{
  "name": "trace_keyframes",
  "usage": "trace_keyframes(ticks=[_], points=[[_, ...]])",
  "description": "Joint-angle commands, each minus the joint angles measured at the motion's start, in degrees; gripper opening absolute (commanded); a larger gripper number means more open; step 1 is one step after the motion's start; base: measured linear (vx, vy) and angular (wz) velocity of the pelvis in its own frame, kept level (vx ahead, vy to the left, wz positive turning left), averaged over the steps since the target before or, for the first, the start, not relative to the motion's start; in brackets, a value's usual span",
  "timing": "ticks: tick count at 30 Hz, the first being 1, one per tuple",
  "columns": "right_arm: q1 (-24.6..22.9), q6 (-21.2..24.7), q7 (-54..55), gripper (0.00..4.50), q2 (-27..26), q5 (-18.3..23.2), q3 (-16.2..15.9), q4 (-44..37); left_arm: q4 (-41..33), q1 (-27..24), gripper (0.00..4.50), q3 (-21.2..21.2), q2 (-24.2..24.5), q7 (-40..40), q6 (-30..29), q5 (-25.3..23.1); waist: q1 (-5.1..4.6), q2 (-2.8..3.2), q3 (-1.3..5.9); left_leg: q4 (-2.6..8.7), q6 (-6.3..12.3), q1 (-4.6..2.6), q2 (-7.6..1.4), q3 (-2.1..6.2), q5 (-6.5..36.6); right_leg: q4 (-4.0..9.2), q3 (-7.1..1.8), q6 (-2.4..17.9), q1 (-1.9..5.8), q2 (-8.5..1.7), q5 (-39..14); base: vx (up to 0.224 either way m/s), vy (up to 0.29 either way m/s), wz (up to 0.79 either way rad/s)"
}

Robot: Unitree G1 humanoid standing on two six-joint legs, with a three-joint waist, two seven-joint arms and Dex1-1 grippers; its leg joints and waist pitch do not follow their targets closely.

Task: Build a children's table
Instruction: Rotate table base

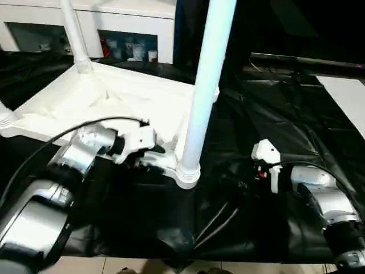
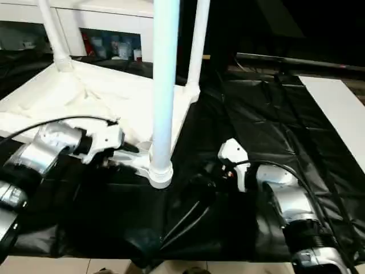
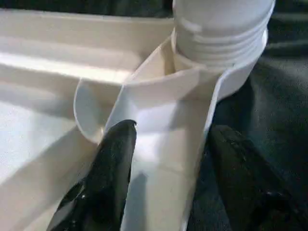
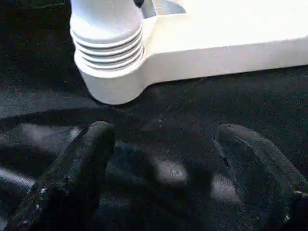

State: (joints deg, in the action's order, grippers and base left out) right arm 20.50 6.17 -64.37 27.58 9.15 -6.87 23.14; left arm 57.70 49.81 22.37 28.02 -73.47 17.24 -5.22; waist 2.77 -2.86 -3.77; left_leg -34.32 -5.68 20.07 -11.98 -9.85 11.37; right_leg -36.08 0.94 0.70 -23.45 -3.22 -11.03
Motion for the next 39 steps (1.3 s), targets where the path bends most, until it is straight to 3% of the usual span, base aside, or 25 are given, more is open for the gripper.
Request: trace_keyframes(ticks=[1,4,10,17,23,25,28,30,33,36,38,39], points=[[-0.2,0.9,-1.1,3.76,1.0,0.8,-0.1,-2.1,2.4,2.1,2.48,0.5,-0.3,-0.5,0.7,-1.4,0.44,0.96,4.37,3.44,2.37,-0.11,-0.49,-0.33,8.6,3.82,-1.58,15.9,3.86,-3.05,-1.3,0.000,0.000,0.00],[-0.5,1.3,-1.5,3.76,1.1,1.0,-0.2,-2.7,3.4,2.5,2.42,1.2,0.0,-1.6,0.2,-1.8,0.64,1.15,4.39,3.49,2.21,-0.19,-0.66,-0.28,8.9,3.76,-1.59,16.1,3.84,-3.11,-1.4,0.000,0.000,0.00],[-1.4,2.0,-1.5,3.76,1.0,0.8,-0.1,-4.0,6.1,3.6,1.73,2.3,-0.5,-3.2,0.5,-3.1,1.07,1.59,4.35,3.48,1.92,-0.15,-0.59,-0.31,9.0,3.76,-1.61,16.4,3.85,-3.16,-1.3,0.000,0.000,0.00],[-2.1,2.8,-1.2,3.76,1.2,1.2,-0.4,-5.4,9.9,5.1,1.14,3.2,-1.7,-2.1,2.3,-6.6,1.14,1.51,4.34,3.45,1.97,-0.08,-0.46,-0.26,8.9,4.02,-1.60,15.7,4.00,-3.13,-2.2,0.000,0.000,0.00],[-1.4,0.2,2.9,3.76,-0.5,-0.9,-0.4,-3.4,11.1,5.0,0.68,1.3,-2.4,0.0,-3.4,-5.3,0.89,1.24,4.29,3.56,1.62,0.00,-0.48,-0.16,8.6,4.09,-1.69,15.6,3.95,-3.42,-3.6,0.000,0.000,0.00],[-1.6,0.0,3.5,3.76,-1.1,-1.5,-0.8,-3.3,10.9,4.2,0.47,3.1,-1.2,1.9,-4.7,-7.7,0.77,1.31,4.24,3.61,1.56,0.03,-0.46,-0.16,8.8,4.13,-1.66,15.6,3.89,-3.40,-4.1,0.000,0.000,0.00],[-1.5,-0.7,5.5,3.76,-2.1,-2.2,-0.8,-3.3,11.1,2.9,0.37,2.2,-0.8,2.7,-9.2,-7.7,0.22,1.33,3.93,3.78,1.25,0.07,-0.37,-0.09,10.3,4.55,-1.66,14.5,3.79,-3.36,-8.2,0.000,0.000,0.00],[-0.7,-0.8,8.9,3.76,-3.1,-3.0,0.0,-2.1,10.1,1.3,0.28,-0.2,-1.1,1.9,-12.9,-5.3,-0.25,1.09,3.87,3.83,0.84,0.23,-0.22,-0.01,10.2,4.66,-1.65,14.0,3.87,-3.43,-10.5,0.000,0.000,0.00],[-0.2,-0.8,10.5,3.76,-3.8,-2.9,0.7,-1.5,8.6,-0.3,0.21,-2.0,-1.6,2.3,-15.1,-3.6,-0.60,1.22,3.94,3.76,1.19,0.22,-0.20,0.00,10.3,4.90,-1.72,13.7,3.78,-3.38,-11.8,0.000,0.000,0.00],[0.3,-0.8,11.5,3.76,-5.2,-1.6,1.4,-1.3,0.8,-6.0,0.07,-5.2,-2.6,3.5,-19.1,0.5,-0.69,0.75,4.13,3.75,2.01,0.22,-0.59,-0.06,9.3,4.47,-1.75,14.7,3.79,-3.59,-9.2,0.000,0.000,0.00],[0.3,-1.0,11.4,3.76,-5.5,-1.5,1.2,-1.3,-2.4,-8.0,0.04,-6.0,-2.9,4.1,-19.9,1.6,-0.86,0.95,3.97,3.74,2.77,0.13,-0.54,-0.28,9.6,4.74,-1.70,14.5,3.35,-3.19,-9.8,0.000,0.000,0.00],[0.3,-1.2,11.2,3.76,-5.8,-1.5,0.9,-1.4,-6.6,-10.5,0.01,-6.2,-3.1,4.2,-19.1,2.4,-0.87,0.42,3.96,3.81,2.85,0.14,-0.68,-0.26,9.9,4.75,-1.68,14.2,3.41,-3.33,-10.5,0.000,0.000,0.00]])
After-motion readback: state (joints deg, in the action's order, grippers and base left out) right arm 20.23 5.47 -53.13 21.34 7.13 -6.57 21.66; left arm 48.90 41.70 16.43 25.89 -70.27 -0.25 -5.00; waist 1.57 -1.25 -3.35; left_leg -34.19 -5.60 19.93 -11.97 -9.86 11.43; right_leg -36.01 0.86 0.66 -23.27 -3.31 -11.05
